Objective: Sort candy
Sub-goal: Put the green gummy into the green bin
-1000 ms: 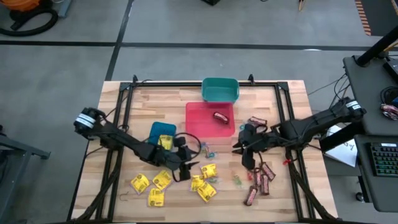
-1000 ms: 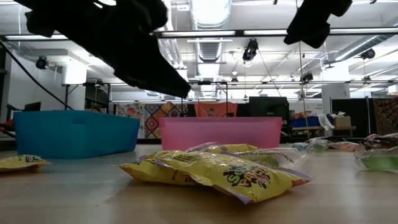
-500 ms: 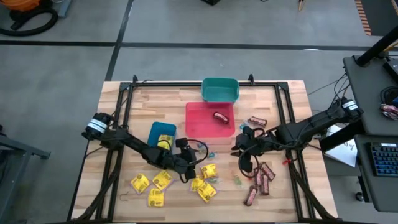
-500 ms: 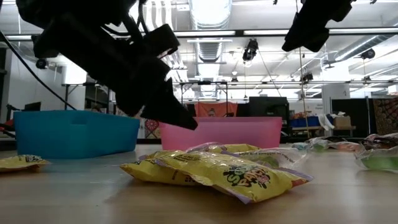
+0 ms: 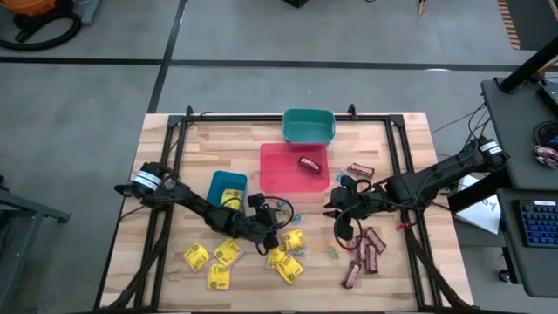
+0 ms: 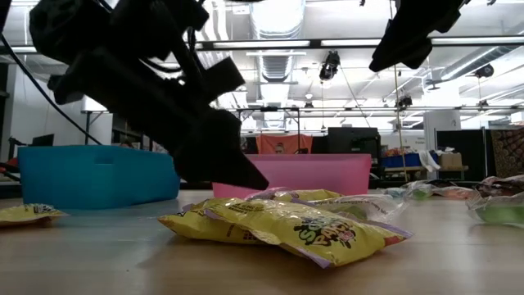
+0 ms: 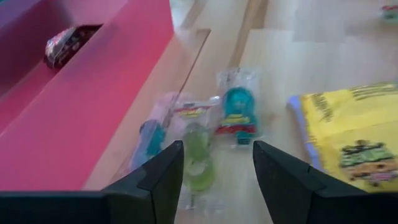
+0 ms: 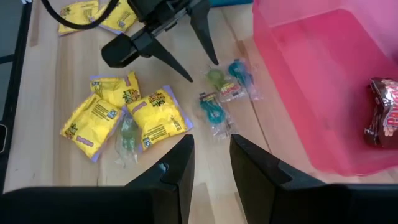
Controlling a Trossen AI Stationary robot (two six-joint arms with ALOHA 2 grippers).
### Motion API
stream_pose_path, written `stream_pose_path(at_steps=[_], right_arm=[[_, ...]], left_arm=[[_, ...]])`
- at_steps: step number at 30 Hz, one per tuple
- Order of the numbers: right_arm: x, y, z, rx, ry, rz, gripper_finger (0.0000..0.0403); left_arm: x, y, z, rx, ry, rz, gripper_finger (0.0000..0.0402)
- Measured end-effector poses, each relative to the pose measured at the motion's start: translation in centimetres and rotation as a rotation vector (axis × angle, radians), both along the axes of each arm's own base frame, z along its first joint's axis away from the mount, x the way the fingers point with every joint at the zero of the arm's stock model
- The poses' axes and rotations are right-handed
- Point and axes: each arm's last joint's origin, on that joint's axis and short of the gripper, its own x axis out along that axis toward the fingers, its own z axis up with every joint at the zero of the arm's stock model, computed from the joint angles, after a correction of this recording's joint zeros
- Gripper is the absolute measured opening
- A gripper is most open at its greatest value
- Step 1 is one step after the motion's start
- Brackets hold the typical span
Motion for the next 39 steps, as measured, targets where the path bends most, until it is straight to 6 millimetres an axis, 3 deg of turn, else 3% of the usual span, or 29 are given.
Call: stream_pose_path(at_steps=[16,29,37,39], right_arm=[[0.0,0.0,-0.1,-0.011,0.000,-0.006,0.0098],[0.0,-0.1,-0.2,-0.016,0.000,-0.022,0.0098],[0.0,-0.1,-0.2,-0.015,0.001,-0.023,0.0098],[0.0,-0.1,-0.2,-0.015,0.001,-0.023,0.0098]], left_arm=[[0.1,0.5,-0.3,0.000,0.011,0.028,0.0121],[1.3,0.4,-1.9,-0.009,0.022,0.050,0.0109],[1.1,0.2,-1.7,-0.006,0.041,0.036,0.0015],[1.1,0.2,-1.2,-0.014,0.043,0.017,0.0007]])
